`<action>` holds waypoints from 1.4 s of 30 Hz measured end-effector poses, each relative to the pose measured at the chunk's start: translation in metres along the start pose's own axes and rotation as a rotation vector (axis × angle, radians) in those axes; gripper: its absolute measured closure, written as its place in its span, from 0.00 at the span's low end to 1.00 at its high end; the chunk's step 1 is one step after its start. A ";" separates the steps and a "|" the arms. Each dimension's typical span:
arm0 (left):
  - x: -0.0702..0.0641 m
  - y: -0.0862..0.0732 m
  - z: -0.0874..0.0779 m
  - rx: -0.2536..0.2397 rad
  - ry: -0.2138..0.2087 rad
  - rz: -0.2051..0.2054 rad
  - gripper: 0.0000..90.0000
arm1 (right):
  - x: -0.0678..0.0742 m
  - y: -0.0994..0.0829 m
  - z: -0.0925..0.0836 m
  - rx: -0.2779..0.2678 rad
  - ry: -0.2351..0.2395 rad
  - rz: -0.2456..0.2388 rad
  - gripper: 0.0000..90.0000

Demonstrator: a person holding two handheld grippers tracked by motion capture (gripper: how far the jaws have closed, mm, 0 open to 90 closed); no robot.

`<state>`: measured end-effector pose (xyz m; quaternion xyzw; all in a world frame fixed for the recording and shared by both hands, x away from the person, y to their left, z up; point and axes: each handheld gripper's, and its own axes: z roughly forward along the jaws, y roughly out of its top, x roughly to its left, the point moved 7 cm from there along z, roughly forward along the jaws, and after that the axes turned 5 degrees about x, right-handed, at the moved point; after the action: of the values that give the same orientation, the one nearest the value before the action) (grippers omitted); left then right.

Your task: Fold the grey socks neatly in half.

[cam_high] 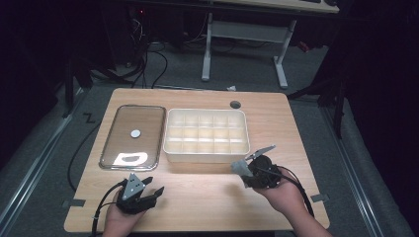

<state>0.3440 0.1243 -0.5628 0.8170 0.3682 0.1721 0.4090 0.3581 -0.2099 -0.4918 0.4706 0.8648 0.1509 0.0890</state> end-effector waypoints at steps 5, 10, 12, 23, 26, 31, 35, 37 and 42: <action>-0.001 0.000 0.001 0.002 -0.003 0.004 0.48 | -0.008 0.013 -0.008 -0.001 -0.004 0.012 0.76; 0.000 0.000 0.001 0.001 0.001 0.004 0.47 | -0.018 0.034 -0.016 0.007 0.010 0.031 0.76; 0.000 0.000 0.001 0.000 0.000 0.002 0.47 | -0.021 0.042 -0.017 0.005 0.019 0.044 0.76; 0.000 0.000 0.001 0.002 -0.005 0.003 0.47 | -0.041 0.081 -0.015 0.080 0.032 0.037 0.76; 0.000 -0.001 0.002 0.006 -0.009 0.004 0.47 | -0.047 0.093 -0.007 0.117 0.036 0.056 0.76; 0.001 -0.001 0.002 0.005 -0.008 0.005 0.47 | -0.052 0.099 0.013 0.192 0.007 0.072 0.77; 0.001 -0.001 0.002 0.006 -0.009 0.008 0.48 | -0.054 0.101 0.028 0.241 0.012 0.078 0.77; 0.001 -0.001 0.002 0.005 -0.008 0.007 0.48 | -0.053 0.101 0.030 0.259 0.009 0.089 0.77; 0.000 -0.001 0.002 0.006 -0.010 0.008 0.48 | -0.055 0.099 0.047 0.348 -0.010 0.086 0.79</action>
<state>0.3449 0.1235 -0.5651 0.8206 0.3635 0.1683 0.4077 0.4798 -0.1969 -0.5009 0.5162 0.8565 0.0001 0.0039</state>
